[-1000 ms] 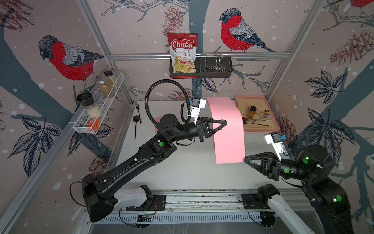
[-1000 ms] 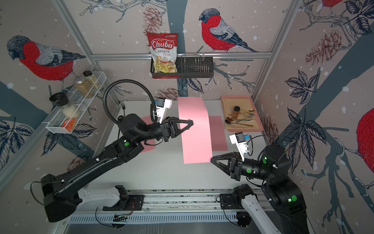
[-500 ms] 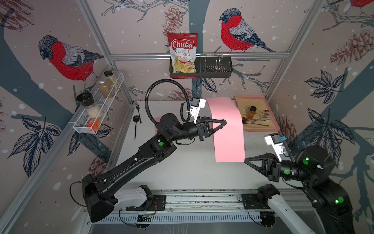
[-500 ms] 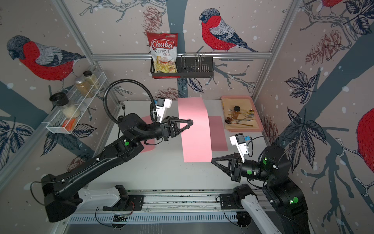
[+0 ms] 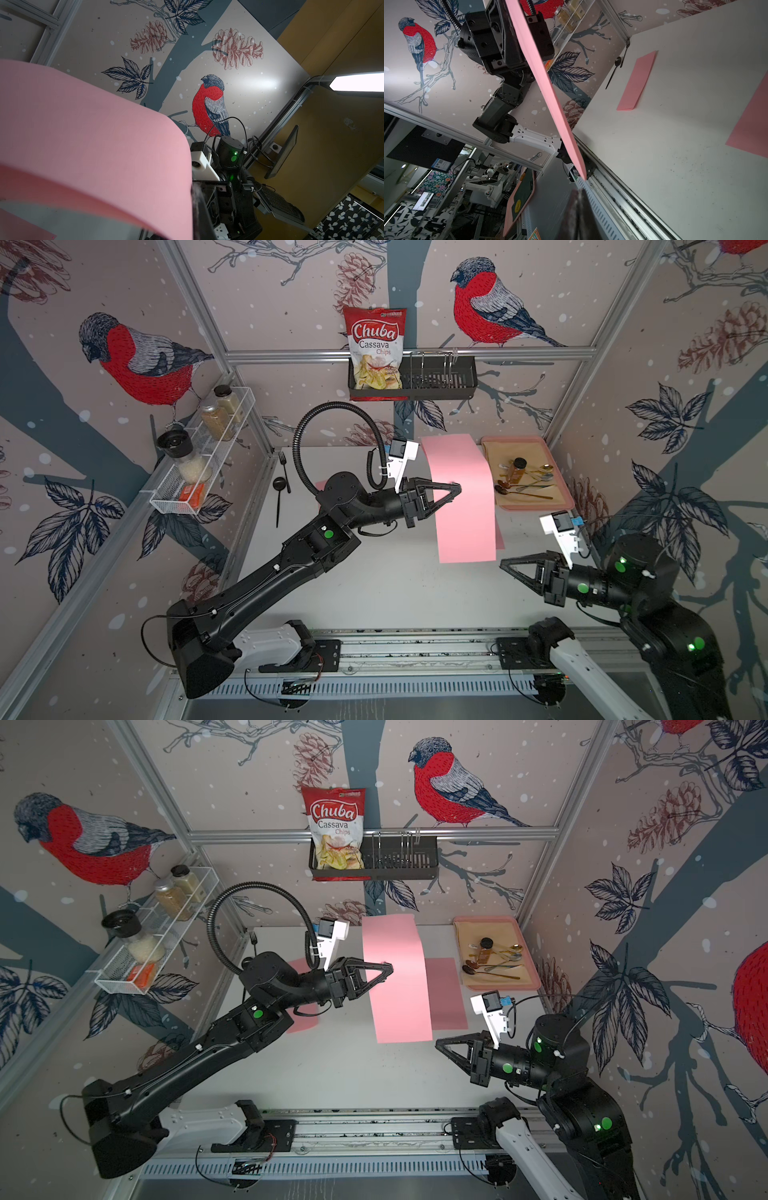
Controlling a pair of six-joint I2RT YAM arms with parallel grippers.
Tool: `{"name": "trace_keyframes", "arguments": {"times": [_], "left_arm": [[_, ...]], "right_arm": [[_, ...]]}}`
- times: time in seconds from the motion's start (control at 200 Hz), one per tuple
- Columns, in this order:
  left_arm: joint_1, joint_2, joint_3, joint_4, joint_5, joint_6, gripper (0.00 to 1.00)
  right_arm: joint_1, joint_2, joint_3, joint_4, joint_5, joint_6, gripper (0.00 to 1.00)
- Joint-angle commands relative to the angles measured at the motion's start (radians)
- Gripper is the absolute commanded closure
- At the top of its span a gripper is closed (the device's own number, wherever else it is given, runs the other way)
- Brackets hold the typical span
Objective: Fold the rectangular paper in half along the long edge
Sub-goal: Fold the paper, then place the paper at the center of the board.
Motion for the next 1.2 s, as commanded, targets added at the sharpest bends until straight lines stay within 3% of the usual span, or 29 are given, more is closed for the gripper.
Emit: {"name": "trace_keyframes", "arguments": {"times": [0.0, 0.205, 0.37, 0.465, 0.505, 0.575, 0.595, 0.71, 0.906, 1.196], "left_arm": [[0.036, -0.02, -0.017, 0.023, 0.008, -0.006, 1.0], [0.187, -0.035, -0.084, -0.114, -0.019, 0.04, 1.0], [0.364, -0.004, -0.223, -0.188, -0.013, 0.067, 1.0], [0.42, 0.042, -0.291, -0.228, -0.036, 0.119, 1.0], [0.434, 0.069, -0.321, -0.217, -0.044, 0.136, 1.0], [0.451, 0.141, -0.354, -0.199, -0.023, 0.145, 1.0], [0.457, 0.165, -0.359, -0.193, -0.009, 0.149, 1.0], [0.463, 0.288, -0.392, -0.143, 0.001, 0.167, 1.0], [0.472, 0.447, -0.377, -0.154, -0.04, 0.228, 1.0], [0.491, 0.571, -0.226, -0.387, -0.251, 0.347, 1.0]], "right_arm": [[0.019, 0.007, 0.035, -0.006, 0.105, -0.02, 0.66], [0.114, 0.036, 0.11, 0.033, 0.409, -0.001, 0.54], [0.17, 0.109, 0.033, 0.121, 0.683, 0.006, 0.51], [0.169, 0.159, -0.041, 0.222, 0.819, 0.032, 0.51], [0.167, 0.184, -0.075, 0.269, 0.858, 0.054, 0.43], [0.163, 0.237, -0.137, 0.368, 0.84, 0.066, 0.22], [0.163, 0.255, -0.152, 0.395, 0.836, 0.071, 0.2], [0.165, 0.365, -0.244, 0.576, 0.76, 0.087, 0.38], [0.188, 0.582, -0.269, 0.666, 0.795, 0.087, 0.33], [0.224, 0.834, -0.234, 0.71, 0.774, 0.041, 0.34]]}}
